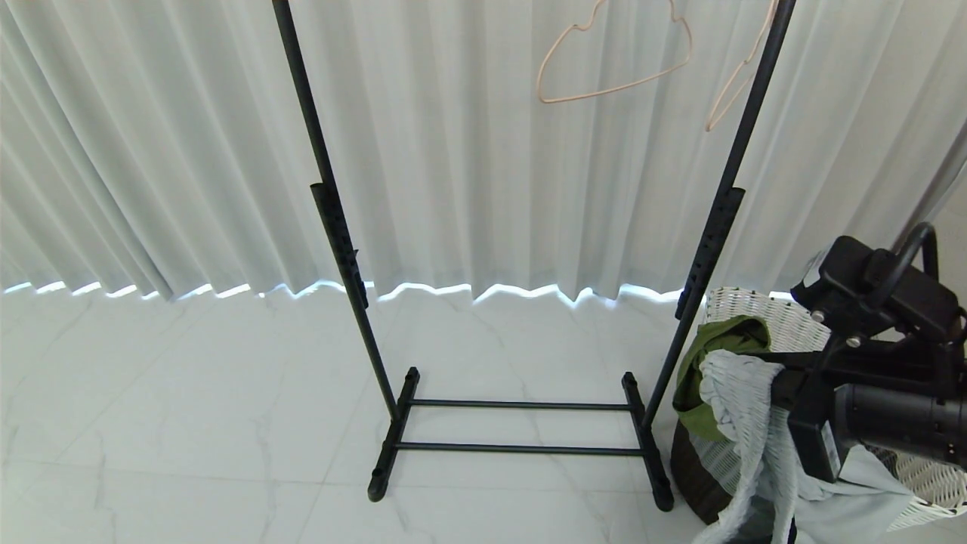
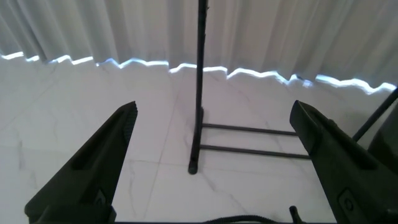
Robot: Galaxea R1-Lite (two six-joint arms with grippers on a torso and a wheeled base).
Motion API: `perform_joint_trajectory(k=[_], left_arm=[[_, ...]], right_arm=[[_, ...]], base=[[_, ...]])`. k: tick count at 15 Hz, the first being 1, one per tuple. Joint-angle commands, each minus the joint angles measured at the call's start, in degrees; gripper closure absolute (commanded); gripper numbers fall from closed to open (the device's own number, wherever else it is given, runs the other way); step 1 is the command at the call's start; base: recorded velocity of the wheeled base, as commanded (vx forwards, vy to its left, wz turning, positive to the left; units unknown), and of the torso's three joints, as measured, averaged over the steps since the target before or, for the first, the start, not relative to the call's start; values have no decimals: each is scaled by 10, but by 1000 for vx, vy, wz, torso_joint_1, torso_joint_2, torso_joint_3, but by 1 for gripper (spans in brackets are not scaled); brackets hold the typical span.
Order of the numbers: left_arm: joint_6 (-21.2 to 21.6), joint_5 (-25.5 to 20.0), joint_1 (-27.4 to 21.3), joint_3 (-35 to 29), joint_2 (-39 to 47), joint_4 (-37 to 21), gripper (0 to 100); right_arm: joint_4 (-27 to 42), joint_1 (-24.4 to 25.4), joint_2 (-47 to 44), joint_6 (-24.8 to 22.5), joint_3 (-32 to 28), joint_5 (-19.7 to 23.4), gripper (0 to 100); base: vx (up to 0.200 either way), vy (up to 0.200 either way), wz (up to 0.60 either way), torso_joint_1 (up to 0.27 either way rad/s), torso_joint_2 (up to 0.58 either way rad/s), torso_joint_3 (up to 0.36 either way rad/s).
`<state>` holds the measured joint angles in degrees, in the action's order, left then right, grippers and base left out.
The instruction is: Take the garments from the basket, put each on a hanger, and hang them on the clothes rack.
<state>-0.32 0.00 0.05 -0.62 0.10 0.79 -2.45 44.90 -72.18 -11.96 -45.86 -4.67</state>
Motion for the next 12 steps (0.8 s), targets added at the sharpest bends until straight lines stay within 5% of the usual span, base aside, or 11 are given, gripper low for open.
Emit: perform_joint_trajectory(k=[1, 5, 8, 12], left_arm=[[-7, -50, -8, -87, 47, 8, 0], [8, -152, -38, -273, 281, 11, 0], [4, -153, -145, -380, 448, 11, 0], [-1, -150, -219, -409, 620, 54, 0]], right_arm=[[1, -1, 13, 3, 2, -1, 100], [23, -22, 43, 3, 4, -3, 100], [51, -53, 81, 3, -6, -3, 100], [39, -54, 103, 2, -10, 0, 100]], base=[[0, 0, 0, 0, 0, 0], [0, 0, 0, 0, 0, 0], [0, 0, 0, 0, 0, 0], [0, 0, 0, 0, 0, 0]])
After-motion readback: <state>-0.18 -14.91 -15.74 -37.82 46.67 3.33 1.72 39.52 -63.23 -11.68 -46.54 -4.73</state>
